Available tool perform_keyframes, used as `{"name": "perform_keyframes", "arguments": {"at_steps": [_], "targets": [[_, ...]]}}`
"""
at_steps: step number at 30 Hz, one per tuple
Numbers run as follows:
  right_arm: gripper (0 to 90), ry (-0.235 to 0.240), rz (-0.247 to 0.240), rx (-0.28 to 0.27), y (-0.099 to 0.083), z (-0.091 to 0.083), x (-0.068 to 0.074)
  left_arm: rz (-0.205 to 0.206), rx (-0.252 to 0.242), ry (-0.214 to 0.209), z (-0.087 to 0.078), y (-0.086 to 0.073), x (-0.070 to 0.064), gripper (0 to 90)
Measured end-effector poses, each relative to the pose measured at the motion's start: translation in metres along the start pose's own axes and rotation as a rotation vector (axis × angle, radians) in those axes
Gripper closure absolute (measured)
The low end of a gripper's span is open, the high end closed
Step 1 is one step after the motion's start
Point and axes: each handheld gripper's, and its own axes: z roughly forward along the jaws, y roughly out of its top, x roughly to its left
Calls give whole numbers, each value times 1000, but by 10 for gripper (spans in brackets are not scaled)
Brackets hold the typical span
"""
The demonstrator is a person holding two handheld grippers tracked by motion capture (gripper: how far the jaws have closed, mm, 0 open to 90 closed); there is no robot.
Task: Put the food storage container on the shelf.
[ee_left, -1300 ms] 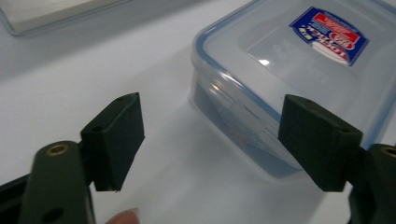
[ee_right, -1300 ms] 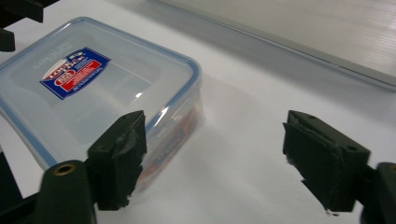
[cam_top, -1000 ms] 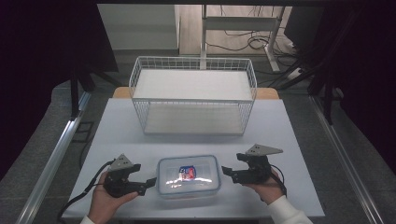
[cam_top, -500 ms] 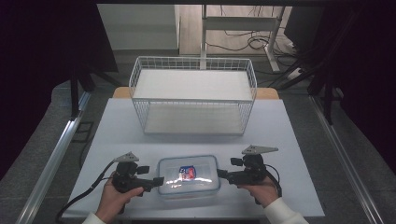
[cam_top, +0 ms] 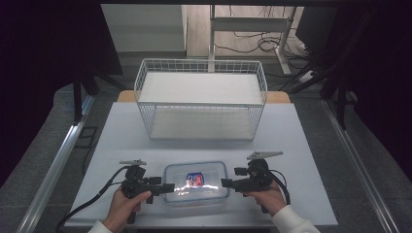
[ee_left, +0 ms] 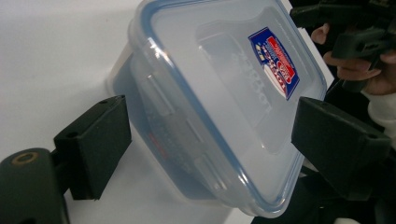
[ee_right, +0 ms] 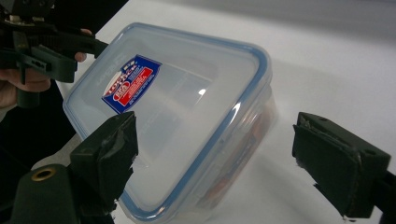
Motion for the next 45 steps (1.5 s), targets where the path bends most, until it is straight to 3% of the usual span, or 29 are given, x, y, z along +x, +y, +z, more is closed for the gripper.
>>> {"name": "perform_keyframes", "arguments": {"at_steps": [6,14,16,20,22,23,25,34,38,39,45], "targets": [[131,24,14,23,0,9,-2,-38,21,-25,4,-1,4,148],[122,99,101,65,1,27,-11,-64,42,-54,10,-2,5,209],[151,98,109,66,0,29,-12,-65,43,-50,10,-3,5,218],[217,136,175,104,0,31,-14,-76,45,-47,9,-3,5,247],[244,137,195,107,1,29,-15,-81,35,-45,8,-3,5,273],[308,137,207,101,1,26,-15,-83,30,-40,6,-3,4,292],[355,130,217,97,1,21,-15,-96,23,-41,5,-3,4,310],[428,125,226,71,-1,13,-11,-101,8,-40,-2,-5,0,393],[462,123,247,61,-3,8,-8,-100,4,-43,-5,-5,-3,422],[479,128,271,48,-5,6,-7,-101,5,-44,-6,-5,-3,430],[491,123,282,45,-5,4,-5,-101,9,-40,-8,-5,-6,441]]}}
